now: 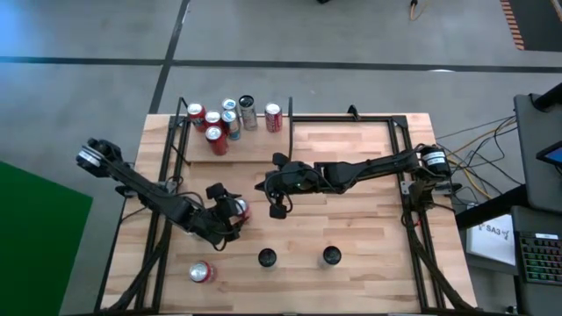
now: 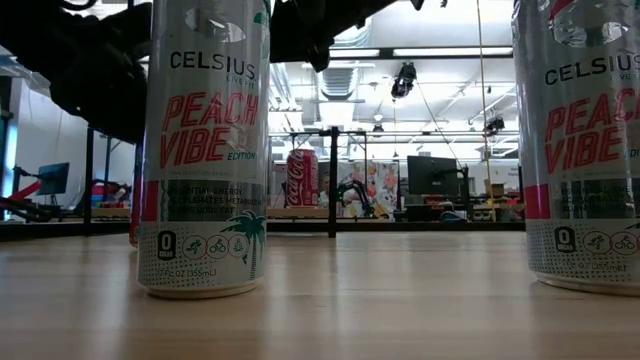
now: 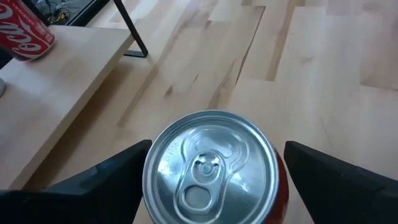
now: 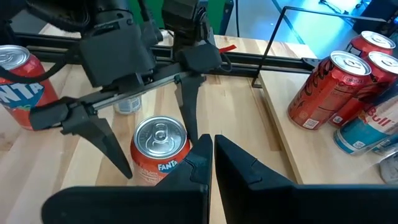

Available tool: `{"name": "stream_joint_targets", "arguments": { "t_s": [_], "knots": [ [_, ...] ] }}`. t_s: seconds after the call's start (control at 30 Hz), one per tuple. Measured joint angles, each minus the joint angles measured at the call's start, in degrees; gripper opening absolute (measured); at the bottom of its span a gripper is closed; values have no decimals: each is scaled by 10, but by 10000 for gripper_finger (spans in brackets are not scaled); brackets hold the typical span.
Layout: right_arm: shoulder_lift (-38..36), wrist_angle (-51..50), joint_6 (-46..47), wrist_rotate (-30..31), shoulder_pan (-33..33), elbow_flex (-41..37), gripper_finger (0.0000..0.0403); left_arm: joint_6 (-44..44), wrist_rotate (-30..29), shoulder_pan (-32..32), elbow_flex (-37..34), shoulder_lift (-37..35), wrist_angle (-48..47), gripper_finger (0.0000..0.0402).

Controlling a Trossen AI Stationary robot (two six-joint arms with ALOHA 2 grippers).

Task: Place canned beverage on shelf
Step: Put the top orange soda can on the shelf aligned with the other orange soda can

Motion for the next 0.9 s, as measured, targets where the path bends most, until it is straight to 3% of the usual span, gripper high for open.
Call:
{"name": "stream_joint_targets", "arguments": {
  "t_s": [0.3,0.53,0.67,0.9],
  "knots": [
    [0,0,-5,-1,0,0,9,-15,-12,1,0,15,5,289],
    [0,-12,-20,-1,0,0,9,-14,-15,1,18,5,-19,288],
    [-9,-66,-33,-1,-4,2,9,-17,-32,0,67,-17,-114,288],
    [-55,-149,-62,-1,-36,8,9,-99,-125,10,181,-89,-394,288]
  ]
}}
